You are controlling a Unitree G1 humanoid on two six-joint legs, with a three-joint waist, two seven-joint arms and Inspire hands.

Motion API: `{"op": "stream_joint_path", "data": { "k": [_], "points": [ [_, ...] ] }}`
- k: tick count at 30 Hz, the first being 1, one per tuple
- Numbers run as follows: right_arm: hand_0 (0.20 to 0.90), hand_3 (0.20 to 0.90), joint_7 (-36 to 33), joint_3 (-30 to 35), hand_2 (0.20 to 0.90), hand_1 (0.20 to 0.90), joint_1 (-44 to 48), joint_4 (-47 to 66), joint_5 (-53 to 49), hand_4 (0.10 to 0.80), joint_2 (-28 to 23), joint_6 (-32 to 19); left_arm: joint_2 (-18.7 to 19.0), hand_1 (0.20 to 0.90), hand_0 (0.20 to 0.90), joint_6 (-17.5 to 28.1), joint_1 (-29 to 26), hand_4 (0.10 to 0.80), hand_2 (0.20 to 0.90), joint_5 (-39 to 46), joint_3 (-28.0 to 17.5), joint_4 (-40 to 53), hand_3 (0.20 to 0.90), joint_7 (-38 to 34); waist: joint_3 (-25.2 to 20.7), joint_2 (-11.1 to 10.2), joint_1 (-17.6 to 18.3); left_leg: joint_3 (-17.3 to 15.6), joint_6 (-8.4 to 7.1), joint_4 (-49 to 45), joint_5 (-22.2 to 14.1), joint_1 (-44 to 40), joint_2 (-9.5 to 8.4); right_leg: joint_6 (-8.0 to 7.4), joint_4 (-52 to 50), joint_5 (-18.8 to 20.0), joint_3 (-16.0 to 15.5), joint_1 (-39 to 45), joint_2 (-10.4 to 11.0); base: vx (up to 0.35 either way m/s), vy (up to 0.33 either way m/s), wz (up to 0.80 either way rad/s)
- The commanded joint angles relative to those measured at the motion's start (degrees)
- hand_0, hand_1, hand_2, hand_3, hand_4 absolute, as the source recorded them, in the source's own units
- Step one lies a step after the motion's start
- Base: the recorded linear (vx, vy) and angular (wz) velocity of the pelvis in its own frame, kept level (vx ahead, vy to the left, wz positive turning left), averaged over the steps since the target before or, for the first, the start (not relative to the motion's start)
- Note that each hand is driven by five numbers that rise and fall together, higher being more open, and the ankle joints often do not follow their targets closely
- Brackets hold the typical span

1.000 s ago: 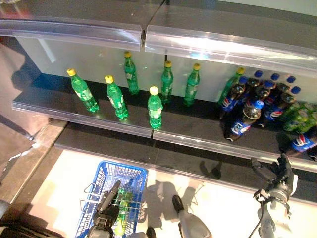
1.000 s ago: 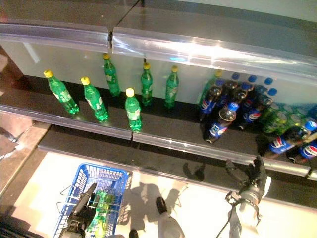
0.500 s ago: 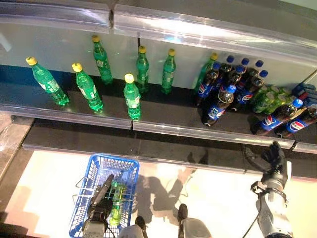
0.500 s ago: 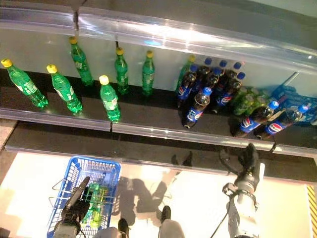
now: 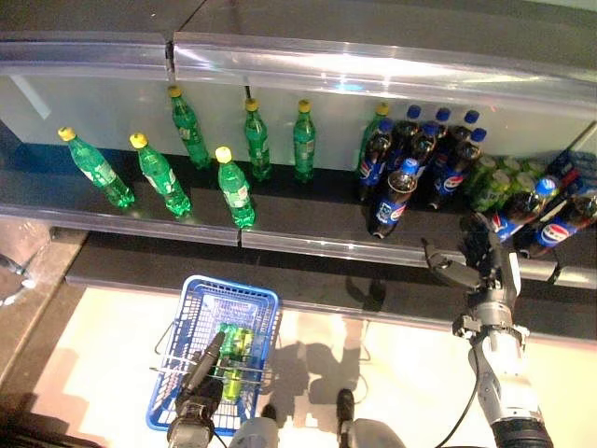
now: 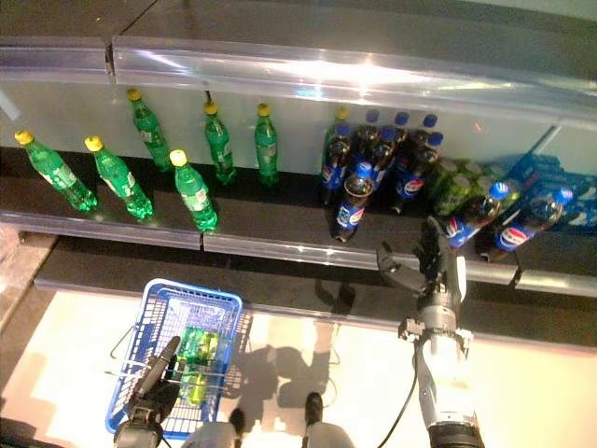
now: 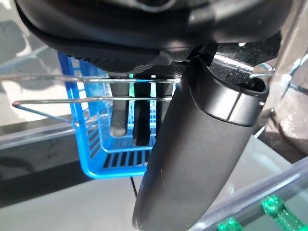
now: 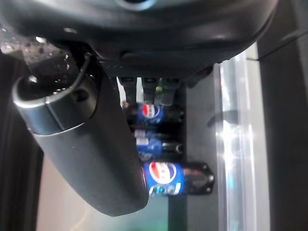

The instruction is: Pick up the drink and place into the basket.

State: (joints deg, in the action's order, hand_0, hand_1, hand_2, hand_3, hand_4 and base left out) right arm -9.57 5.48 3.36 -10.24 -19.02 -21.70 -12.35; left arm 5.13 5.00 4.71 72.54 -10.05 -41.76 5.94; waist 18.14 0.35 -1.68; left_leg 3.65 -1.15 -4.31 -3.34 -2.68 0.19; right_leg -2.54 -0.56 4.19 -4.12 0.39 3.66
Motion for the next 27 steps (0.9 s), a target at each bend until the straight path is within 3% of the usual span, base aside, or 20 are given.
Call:
{"op": "stream_joint_path", "data": {
  "k": [1, 3, 8, 10, 12, 14, 16, 18, 22, 27],
  "points": [
    [0.9, 0.9, -0.5, 0.9, 0.9, 0.9, 4.0, 5.9, 1.6, 0.8, -3.8, -4.9, 5.3, 0.3, 0.3, 8.3, -1.5, 0.1, 0.3, 1.3, -2.9, 8.2, 0.2, 9.2, -5.4, -0.9, -1.8, -1.2, 0.5, -1.5, 5.8, 9.0, -4.92, 1.72, -4.6, -7.4, -1.0, 4.4, -2.7, 0.117, 0.151, -0.18],
    [0.9, 0.9, -0.1, 0.7, 0.9, 0.9, 4.9, 5.8, 1.3, 0.8, -4.3, -4.7, 5.4, 0.3, 0.3, 8.9, -1.5, 0.1, 0.3, 2.3, -2.9, 7.6, 0.2, 9.0, -5.5, -1.0, -2.2, 0.2, 1.08, -1.9, 5.0, 8.6, -5.74, 1.71, -4.7, -7.7, -1.2, 4.2, -2.3, 0.123, 0.175, -0.07],
    [0.9, 0.9, 0.3, 1.8, 0.9, 0.9, 4.3, 4.7, -0.4, 0.8, -5.1, -5.5, 6.2, 0.3, 0.3, 7.4, -1.5, 0.1, 0.3, 1.3, -3.7, 6.0, 0.2, 10.0, -6.0, -0.7, -2.6, 0.4, 2.54, -1.6, 3.1, 5.7, -5.76, 0.98, -8.5, -9.2, -3.6, 3.3, 0.0, 0.141, 0.202, -0.1],
    [0.9, 0.9, -0.2, 1.7, 0.9, 0.9, 4.6, 4.1, -1.5, 0.8, -5.1, -5.6, 7.1, 0.3, 0.3, 7.0, -1.9, 0.1, 0.3, 0.8, -4.0, 5.6, 0.2, 10.2, -5.6, -0.4, -2.9, 0.0, 3.48, -1.9, 2.7, 4.9, -5.53, 0.16, -14.2, -9.8, -4.4, 0.9, 1.1, 0.102, 0.147, -0.01],
    [0.9, 0.9, -0.6, 1.6, 0.9, 0.9, 4.9, 3.6, -1.6, 0.8, -4.9, -5.9, 8.0, 0.3, 0.3, 6.5, -2.1, 0.1, 0.3, 1.0, -4.6, 5.8, 0.2, 10.0, -4.9, -0.1, -3.0, -0.4, 4.54, -2.3, 2.2, 4.4, -5.48, -1.63, -21.9, -8.0, -4.3, -3.4, 2.9, 0.077, 0.096, -0.05],
    [0.9, 0.9, -1.4, 1.6, 0.9, 0.9, 7.3, 2.8, -1.9, 0.8, -5.5, -6.0, 8.8, 0.3, 0.3, 6.6, -3.5, 0.1, 0.3, 1.9, -3.9, 6.7, 0.2, 8.9, -3.4, -0.2, -3.0, -0.6, 4.54, -2.4, 2.1, 4.7, -5.71, -2.25, -20.0, -6.8, -3.6, -5.7, 3.6, 0.005, -0.052, -0.2],
    [0.9, 0.9, -2.1, 1.2, 0.9, 0.9, 10.6, 2.0, -2.4, 0.8, -6.3, -6.2, 9.5, 0.3, 0.3, 7.7, -5.1, 0.1, 0.3, 3.5, -2.4, 7.1, 0.2, 8.7, -1.9, -0.3, -2.7, -0.6, 3.95, -2.8, 2.0, 6.0, -5.86, -2.1, -14.2, -6.0, -2.7, -6.2, 2.8, -0.081, -0.119, -0.28],
    [0.9, 0.9, -2.9, 0.6, 0.9, 0.9, 13.0, 2.0, -2.8, 0.8, -7.0, -7.1, 10.1, 0.3, 0.3, 9.0, -6.5, 0.1, 0.3, 5.2, -0.9, 7.4, 0.2, 9.1, 0.3, -0.4, -1.7, -0.6, 4.07, -4.9, 1.7, 8.8, -6.25, -1.47, -11.9, -4.9, 0.5, -7.5, 1.4, -0.144, -0.144, -0.15],
    [0.9, 0.9, -4.5, -0.4, 0.9, 0.9, 15.9, 1.1, -2.5, 0.8, -7.5, -7.4, 9.9, 0.3, 0.3, 9.7, -7.8, 0.1, 0.3, 4.7, 0.5, 8.8, 0.2, 8.5, 1.7, -0.8, -2.3, -0.3, 4.06, -7.1, 1.4, 11.4, -6.13, -0.83, -11.2, -4.9, 0.3, -7.8, 1.0, -0.011, -0.163, 0.08],
    [0.9, 0.9, -6.2, 0.0, 0.9, 0.9, 16.1, 2.2, -2.8, 0.8, -8.1, -8.7, 9.8, 0.3, 0.3, 9.5, -8.0, 0.1, 0.3, 4.3, 1.1, 10.6, 0.2, 9.7, 3.6, -1.2, -3.3, 0.4, 3.69, -13.0, -0.4, 15.6, -5.84, 0.88, -15.2, -7.8, -1.7, -9.2, 1.5, 0.014, -0.163, 0.11]
  ]
}}
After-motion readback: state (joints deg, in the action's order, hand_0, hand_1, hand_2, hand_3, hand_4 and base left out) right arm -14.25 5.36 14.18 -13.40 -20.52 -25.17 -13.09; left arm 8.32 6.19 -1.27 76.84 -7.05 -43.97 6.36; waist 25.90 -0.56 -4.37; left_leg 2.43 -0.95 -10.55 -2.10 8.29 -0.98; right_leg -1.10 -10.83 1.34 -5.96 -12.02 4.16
